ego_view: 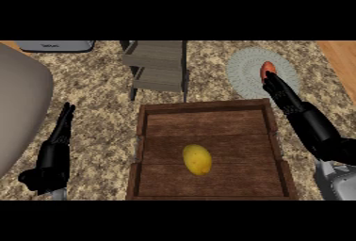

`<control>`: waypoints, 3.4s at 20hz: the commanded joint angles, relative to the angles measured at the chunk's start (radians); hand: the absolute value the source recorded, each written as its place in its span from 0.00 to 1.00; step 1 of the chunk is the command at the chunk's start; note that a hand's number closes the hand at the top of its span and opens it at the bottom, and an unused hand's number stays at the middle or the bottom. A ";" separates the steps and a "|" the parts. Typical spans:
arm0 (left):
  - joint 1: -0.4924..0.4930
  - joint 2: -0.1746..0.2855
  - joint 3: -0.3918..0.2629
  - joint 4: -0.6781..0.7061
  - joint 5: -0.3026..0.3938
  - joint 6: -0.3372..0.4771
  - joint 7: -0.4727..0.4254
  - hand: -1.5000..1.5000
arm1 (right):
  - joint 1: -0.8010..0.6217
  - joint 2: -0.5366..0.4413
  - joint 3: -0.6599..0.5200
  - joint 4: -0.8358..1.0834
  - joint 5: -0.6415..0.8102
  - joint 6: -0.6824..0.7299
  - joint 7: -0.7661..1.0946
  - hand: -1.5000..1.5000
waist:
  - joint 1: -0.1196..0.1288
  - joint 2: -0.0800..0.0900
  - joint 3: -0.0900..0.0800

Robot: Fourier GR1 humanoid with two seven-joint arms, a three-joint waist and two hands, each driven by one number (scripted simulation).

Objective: Pick the lemon from the tray and place it in the tiered basket

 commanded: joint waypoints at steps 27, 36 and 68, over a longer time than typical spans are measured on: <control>-0.027 0.186 0.055 0.245 0.132 -0.323 0.249 0.50 | -0.396 0.095 0.410 0.123 0.217 0.325 0.882 0.00 | 0.031 0.021 0.015; -0.045 0.212 0.129 0.305 0.151 -0.384 0.244 0.50 | -0.531 0.251 0.366 0.200 0.089 0.397 1.190 0.00 | 0.010 0.015 0.017; 0.007 0.147 0.164 0.248 0.081 -0.408 0.255 0.50 | -0.489 0.143 0.440 0.310 0.064 0.367 1.127 0.00 | 0.012 0.016 0.018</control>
